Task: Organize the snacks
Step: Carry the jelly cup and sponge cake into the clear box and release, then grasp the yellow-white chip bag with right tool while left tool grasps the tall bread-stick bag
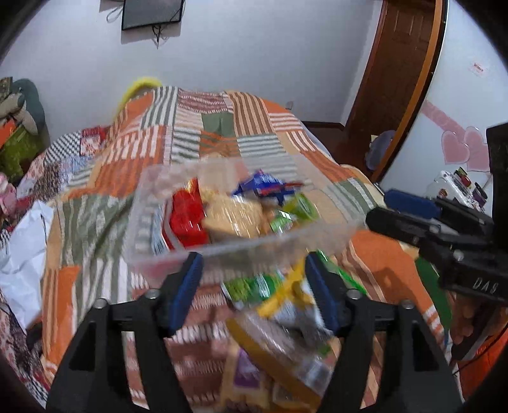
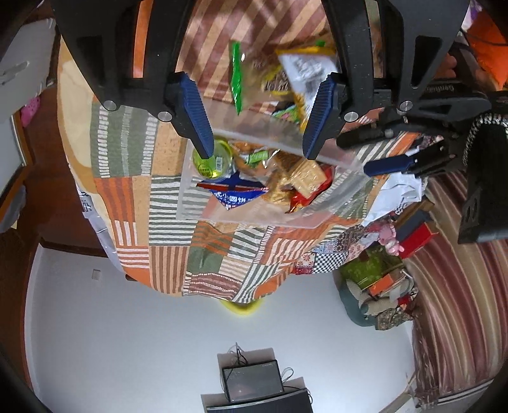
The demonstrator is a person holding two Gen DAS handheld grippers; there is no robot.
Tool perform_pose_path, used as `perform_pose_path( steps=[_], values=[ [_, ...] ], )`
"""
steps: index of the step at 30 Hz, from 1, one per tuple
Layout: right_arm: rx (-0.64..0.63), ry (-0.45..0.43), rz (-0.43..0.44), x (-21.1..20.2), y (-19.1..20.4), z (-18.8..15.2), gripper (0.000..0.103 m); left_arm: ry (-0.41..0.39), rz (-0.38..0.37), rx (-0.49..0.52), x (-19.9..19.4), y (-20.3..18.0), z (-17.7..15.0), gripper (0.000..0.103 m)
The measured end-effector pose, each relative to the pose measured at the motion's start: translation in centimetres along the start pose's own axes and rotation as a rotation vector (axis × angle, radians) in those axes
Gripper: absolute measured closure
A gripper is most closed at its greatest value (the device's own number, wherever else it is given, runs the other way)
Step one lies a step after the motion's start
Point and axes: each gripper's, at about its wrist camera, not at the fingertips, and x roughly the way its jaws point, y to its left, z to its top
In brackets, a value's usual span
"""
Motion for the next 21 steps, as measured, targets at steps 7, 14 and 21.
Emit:
perform_pose_path(
  steps=[7, 14, 21],
  values=[
    [-0.001, 0.017, 0.006, -1.0, 0.2, -1.7, 0.044, 0.078, -0.007, 0.023, 0.6, -1.9, -4.2, 0.028],
    [0.004, 0.051, 0.024, -0.9, 0.7, -3.3, 0.044, 0.115, -0.019, -0.023, 1.3, -1.3, -6.0, 0.028],
    [0.014, 0.108, 0.068, 1.1, 1.5, -4.6, 0.044, 0.107, 0.000, -0.030, 0.2, 0.0, -7.3, 0.028]
  ],
)
